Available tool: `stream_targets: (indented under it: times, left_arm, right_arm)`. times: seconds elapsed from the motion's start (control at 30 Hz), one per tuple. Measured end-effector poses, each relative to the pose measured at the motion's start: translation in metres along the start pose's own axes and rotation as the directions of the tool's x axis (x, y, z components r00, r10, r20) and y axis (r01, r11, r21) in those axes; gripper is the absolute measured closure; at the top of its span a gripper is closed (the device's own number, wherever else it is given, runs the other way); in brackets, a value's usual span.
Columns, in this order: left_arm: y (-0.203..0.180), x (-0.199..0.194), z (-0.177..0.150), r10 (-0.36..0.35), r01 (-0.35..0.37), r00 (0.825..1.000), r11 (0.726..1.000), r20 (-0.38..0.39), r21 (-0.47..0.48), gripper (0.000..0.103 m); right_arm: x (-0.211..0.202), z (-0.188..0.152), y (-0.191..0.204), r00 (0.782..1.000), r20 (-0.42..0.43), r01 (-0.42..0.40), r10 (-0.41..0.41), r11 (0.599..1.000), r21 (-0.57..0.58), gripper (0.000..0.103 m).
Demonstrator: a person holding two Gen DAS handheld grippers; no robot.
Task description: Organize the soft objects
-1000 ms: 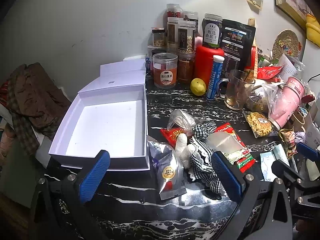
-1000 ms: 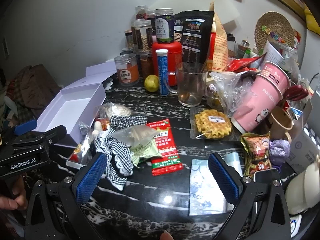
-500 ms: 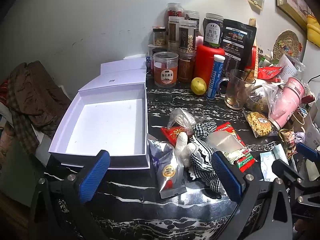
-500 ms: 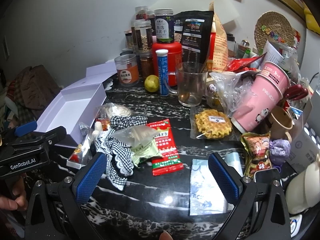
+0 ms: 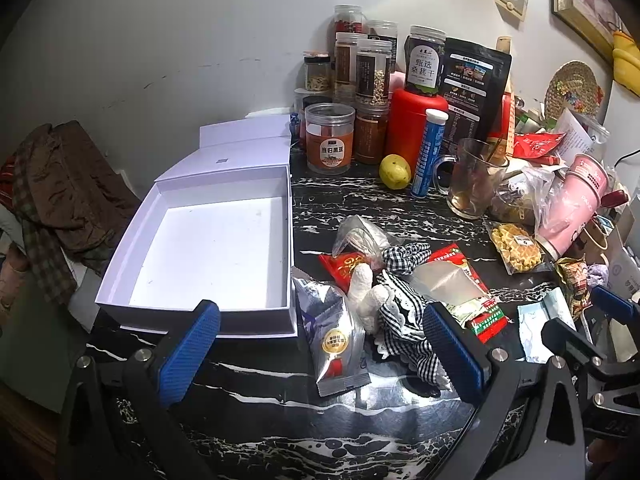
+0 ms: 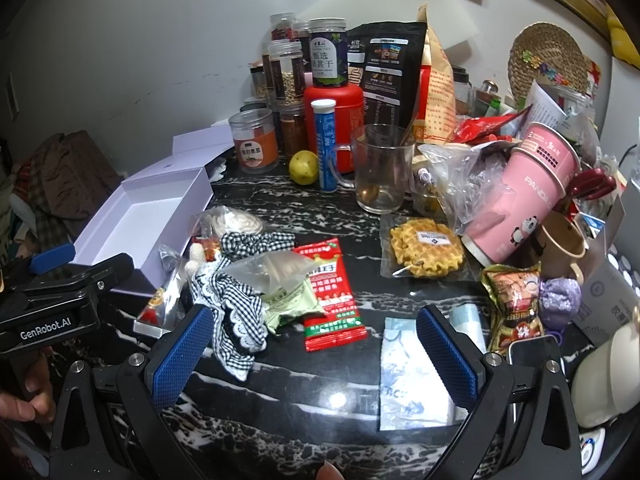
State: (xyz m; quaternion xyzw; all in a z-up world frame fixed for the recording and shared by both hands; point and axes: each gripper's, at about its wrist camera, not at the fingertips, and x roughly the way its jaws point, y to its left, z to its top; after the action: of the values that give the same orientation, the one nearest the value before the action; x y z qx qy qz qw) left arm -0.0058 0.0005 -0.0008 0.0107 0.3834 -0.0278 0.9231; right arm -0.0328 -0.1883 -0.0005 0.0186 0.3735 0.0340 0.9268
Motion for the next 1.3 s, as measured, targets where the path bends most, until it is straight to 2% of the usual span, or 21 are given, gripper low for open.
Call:
stream_targets:
  times: [0.97,1.3]
  left_arm:
    - [0.002,-0.004,-0.004,-0.026,0.026,1.0,1.0,0.001,-0.014,0.0]
    - [0.013,0.004,-0.015,-0.052,0.051,0.999,0.998,-0.018,-0.032,0.0]
  right_arm:
    - [-0.001,-0.003,0.0,1.0,0.009,0.002,-0.002,1.0,0.014,0.0]
    - [0.009,-0.009,0.001,0.999,0.011,-0.049,0.049,0.998,0.03,0.0]
